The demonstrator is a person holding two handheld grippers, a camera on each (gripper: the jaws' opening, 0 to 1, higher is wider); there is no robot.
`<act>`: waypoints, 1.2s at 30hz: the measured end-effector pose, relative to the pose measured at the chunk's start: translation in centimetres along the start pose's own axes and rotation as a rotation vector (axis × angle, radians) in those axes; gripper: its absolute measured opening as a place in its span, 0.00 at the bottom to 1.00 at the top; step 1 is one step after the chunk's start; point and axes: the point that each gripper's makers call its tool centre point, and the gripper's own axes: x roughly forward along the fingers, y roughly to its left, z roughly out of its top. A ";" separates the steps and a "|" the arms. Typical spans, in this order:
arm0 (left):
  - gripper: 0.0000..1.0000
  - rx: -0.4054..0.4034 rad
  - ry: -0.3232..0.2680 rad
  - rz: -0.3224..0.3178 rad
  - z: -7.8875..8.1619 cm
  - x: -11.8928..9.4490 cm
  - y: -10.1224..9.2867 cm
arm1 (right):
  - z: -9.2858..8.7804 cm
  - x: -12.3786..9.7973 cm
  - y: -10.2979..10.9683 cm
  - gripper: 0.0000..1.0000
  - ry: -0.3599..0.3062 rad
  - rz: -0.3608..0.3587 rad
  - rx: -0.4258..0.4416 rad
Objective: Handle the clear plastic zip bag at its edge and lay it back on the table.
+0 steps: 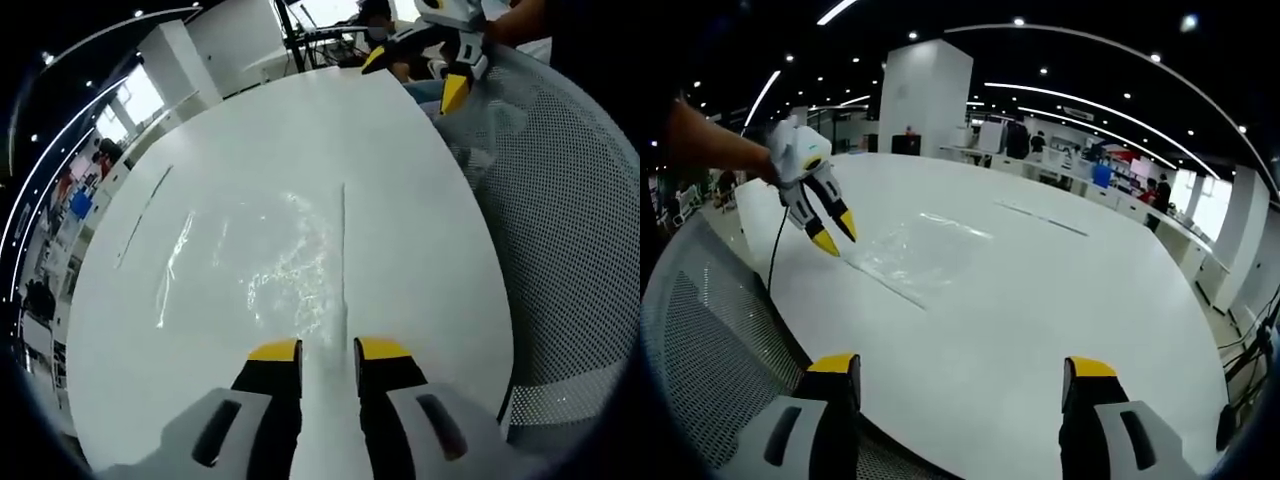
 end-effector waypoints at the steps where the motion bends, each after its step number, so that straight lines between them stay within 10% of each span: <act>1: 0.19 -0.002 0.003 -0.004 0.0 0.1 0.0 | 0.0 0.0 0.0 0.83 0.000 0.000 0.000; 36: 0.04 -0.135 0.047 -0.136 -0.4 1.6 -0.3 | -0.1 0.0 0.0 0.81 0.007 -0.004 -0.001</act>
